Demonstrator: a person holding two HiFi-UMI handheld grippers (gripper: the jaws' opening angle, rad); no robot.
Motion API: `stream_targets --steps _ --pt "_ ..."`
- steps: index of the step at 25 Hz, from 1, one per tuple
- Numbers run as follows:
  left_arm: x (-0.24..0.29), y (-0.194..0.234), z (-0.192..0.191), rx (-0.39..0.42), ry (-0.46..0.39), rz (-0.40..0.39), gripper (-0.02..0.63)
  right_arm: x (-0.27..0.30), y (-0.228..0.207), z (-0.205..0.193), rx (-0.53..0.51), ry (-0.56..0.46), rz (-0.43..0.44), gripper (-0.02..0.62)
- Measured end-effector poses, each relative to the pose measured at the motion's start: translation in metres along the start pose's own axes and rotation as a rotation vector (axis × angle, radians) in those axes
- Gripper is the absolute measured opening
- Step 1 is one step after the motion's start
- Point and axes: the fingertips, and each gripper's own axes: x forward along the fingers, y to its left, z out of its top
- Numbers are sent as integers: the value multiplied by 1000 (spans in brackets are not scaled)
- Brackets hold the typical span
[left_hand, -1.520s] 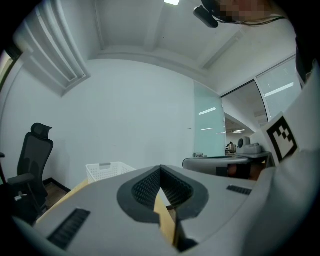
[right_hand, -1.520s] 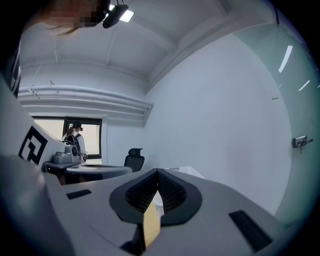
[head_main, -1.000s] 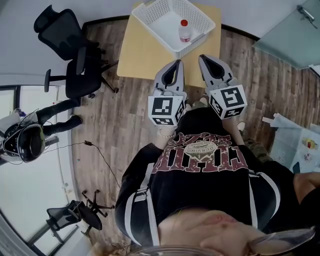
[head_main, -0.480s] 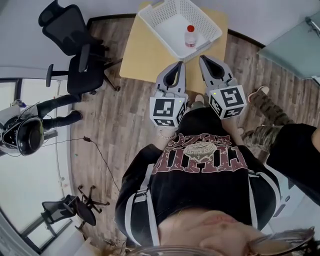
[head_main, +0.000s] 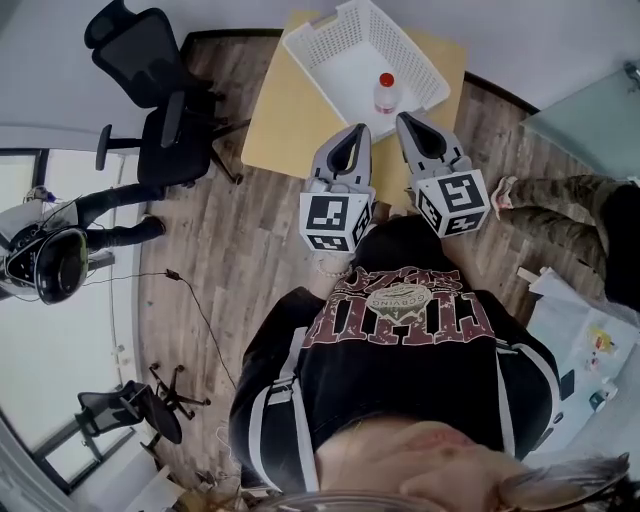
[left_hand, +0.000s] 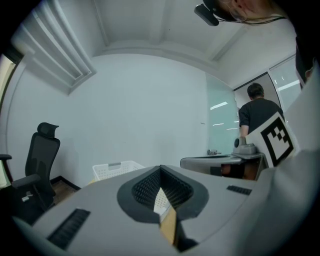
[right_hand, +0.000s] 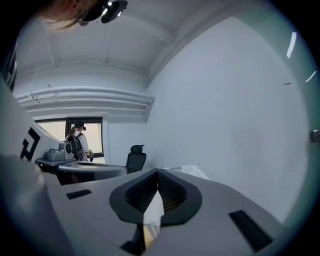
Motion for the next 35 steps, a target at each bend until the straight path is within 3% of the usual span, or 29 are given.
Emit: stream_targets --steps 17,35 --pt "37 21 -1 -25 37 59 48 55 -47 -25 -19 120 13 18" --pt "27 42 -6 -58 40 130 48 94 -62 -52 -65 218 -6 19"
